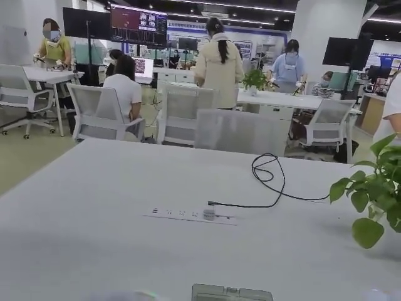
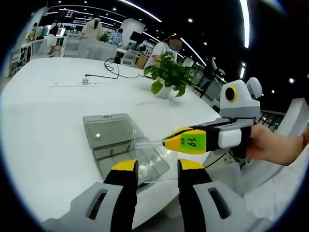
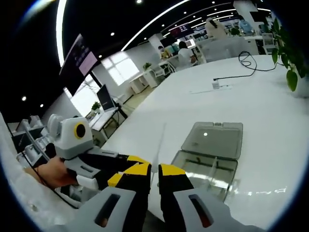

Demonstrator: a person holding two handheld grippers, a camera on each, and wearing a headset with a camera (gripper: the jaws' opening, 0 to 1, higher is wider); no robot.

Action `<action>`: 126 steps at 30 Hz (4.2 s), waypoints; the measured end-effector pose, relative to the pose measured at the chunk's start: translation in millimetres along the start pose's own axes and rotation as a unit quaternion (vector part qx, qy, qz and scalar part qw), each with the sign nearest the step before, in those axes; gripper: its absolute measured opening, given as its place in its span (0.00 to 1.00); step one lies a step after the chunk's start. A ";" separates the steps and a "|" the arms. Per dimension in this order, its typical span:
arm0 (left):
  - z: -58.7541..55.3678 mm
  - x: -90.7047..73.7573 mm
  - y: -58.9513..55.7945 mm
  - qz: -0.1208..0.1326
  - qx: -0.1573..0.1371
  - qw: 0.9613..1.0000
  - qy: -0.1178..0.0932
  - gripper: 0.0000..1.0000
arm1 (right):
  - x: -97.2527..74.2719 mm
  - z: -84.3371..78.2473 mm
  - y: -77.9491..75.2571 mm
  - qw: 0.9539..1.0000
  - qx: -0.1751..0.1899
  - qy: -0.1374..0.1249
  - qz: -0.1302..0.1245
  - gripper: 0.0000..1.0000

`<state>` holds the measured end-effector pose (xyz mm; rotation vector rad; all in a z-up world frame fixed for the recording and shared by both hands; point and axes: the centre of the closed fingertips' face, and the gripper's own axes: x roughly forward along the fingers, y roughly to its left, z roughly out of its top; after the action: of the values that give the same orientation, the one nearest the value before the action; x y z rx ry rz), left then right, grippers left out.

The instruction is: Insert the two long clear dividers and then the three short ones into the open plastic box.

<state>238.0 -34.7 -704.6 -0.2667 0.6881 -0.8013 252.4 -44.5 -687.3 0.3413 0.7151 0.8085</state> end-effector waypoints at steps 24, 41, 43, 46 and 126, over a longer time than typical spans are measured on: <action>-7.6 -10.8 4.7 -0.031 0.041 0.999 0.004 0.47 | 8.2 9.9 -20.3 0.997 0.058 0.025 -0.047 0.07; -30.1 -29.3 15.2 -0.084 0.140 0.986 0.016 0.81 | 24.6 -7.8 -40.9 0.978 0.114 0.136 -0.105 0.07; -35.1 -30.4 15.6 -0.092 0.152 0.984 0.022 0.85 | 27.3 -9.1 -44.0 0.976 0.119 0.145 -0.114 0.07; -39.7 -31.9 17.1 -0.101 0.166 0.981 0.027 0.90 | 30.7 -11.9 -47.5 0.972 0.125 0.157 -0.125 0.07; -54.9 -29.9 26.3 -0.158 0.170 0.972 0.026 0.96 | 61.1 -57.8 -76.4 0.939 0.117 0.247 -0.210 0.07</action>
<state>202.1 6.8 -744.4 -0.0430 0.5516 -1.2185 282.4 -47.5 -796.9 0.1844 1.3120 0.3949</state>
